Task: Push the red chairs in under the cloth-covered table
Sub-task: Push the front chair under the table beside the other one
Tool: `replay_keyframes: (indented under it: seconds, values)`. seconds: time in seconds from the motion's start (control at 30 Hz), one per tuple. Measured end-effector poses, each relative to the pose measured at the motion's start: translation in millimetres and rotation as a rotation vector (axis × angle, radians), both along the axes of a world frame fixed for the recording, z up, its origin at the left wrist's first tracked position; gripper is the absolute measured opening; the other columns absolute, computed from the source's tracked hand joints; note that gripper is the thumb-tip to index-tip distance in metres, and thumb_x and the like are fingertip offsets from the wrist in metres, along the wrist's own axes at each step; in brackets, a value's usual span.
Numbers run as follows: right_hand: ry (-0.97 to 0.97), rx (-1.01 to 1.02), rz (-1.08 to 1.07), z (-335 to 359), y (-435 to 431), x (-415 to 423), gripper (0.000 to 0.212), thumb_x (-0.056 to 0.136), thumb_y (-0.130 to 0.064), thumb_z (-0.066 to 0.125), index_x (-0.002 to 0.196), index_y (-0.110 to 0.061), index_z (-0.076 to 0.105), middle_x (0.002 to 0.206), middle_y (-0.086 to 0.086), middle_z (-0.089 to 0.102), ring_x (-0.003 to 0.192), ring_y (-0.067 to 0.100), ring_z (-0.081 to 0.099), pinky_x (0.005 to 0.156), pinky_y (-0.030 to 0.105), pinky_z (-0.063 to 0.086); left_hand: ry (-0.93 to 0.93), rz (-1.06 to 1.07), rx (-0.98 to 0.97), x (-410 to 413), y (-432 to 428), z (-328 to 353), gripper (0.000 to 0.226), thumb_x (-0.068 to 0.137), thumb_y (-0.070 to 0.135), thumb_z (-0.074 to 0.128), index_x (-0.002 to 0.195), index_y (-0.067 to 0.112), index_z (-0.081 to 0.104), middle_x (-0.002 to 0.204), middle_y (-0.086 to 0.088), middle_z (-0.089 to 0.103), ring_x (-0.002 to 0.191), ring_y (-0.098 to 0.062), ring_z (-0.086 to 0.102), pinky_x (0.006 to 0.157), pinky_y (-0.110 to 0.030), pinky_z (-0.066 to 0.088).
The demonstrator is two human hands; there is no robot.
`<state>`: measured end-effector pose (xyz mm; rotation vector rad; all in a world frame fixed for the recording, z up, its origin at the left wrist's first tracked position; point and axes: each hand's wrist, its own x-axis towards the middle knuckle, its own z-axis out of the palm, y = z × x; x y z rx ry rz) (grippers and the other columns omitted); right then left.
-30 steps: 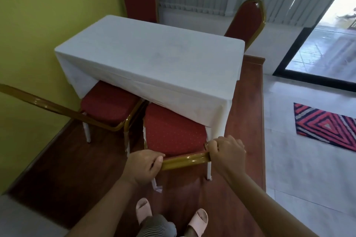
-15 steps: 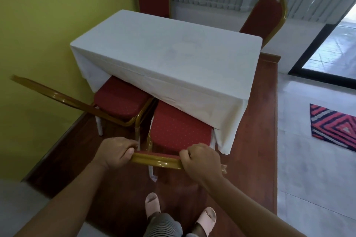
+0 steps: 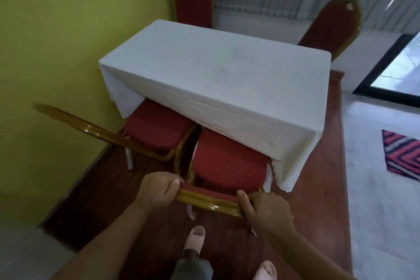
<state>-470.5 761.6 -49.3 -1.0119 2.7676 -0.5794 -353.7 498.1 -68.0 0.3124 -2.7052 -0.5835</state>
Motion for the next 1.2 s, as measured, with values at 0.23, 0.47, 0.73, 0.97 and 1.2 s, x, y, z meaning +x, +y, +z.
replay_keyframes:
  seconds: [0.23,0.47,0.73,0.97,1.2]
  values:
    - [0.056,0.051,-0.222,4,-44,22,0.058,0.087,-0.055,0.015,0.039,-0.027,0.031,0.037,-0.007,0.034,0.036,0.005,0.037,0.044,0.018,0.018,0.045,-0.213,0.017,-16,-57,-11,0.049,0.088,0.032,0.032,0.080,0.016,0.078,0.075,0.003,0.075,0.068,-0.012,0.070,0.056,-0.026,0.053]
    - [0.027,-0.005,-0.303,1,-106,43,0.054,0.082,-0.052,0.009,0.040,-0.025,0.030,0.037,-0.006,0.033,0.036,0.006,0.035,0.045,0.019,0.024,0.089,-0.330,0.003,-27,-127,-9,0.050,0.090,0.032,0.031,0.081,0.013,0.078,0.078,0.000,0.076,0.070,-0.016,0.071,0.058,-0.027,0.055]
    - [-0.036,0.040,-0.305,11,-131,31,0.051,0.092,-0.037,0.034,0.047,-0.015,0.046,0.044,0.000,0.044,0.042,0.015,0.042,0.048,0.030,0.036,0.093,-0.284,-0.014,-41,-150,-5,0.055,0.089,0.033,0.028,0.072,0.012,0.076,0.065,-0.003,0.073,0.058,-0.022,0.068,0.051,-0.030,0.053]
    - [-0.043,0.008,-0.256,16,-128,29,0.048,0.092,-0.024,0.047,0.046,-0.009,0.047,0.046,0.009,0.050,0.042,0.019,0.041,0.047,0.032,0.034,0.095,-0.224,0.044,-26,-147,-11,0.057,0.092,0.031,0.028,0.057,0.012,0.067,0.045,0.001,0.057,0.039,-0.016,0.053,0.038,-0.029,0.040]
    - [0.018,-0.041,-0.281,8,-134,33,0.048,0.081,-0.040,0.029,0.041,-0.017,0.040,0.038,-0.001,0.038,0.035,0.013,0.033,0.040,0.024,0.025,0.073,-0.213,-0.009,-23,-157,-12,0.056,0.091,0.032,0.028,0.058,0.013,0.068,0.047,0.001,0.059,0.042,-0.018,0.055,0.039,-0.033,0.044]
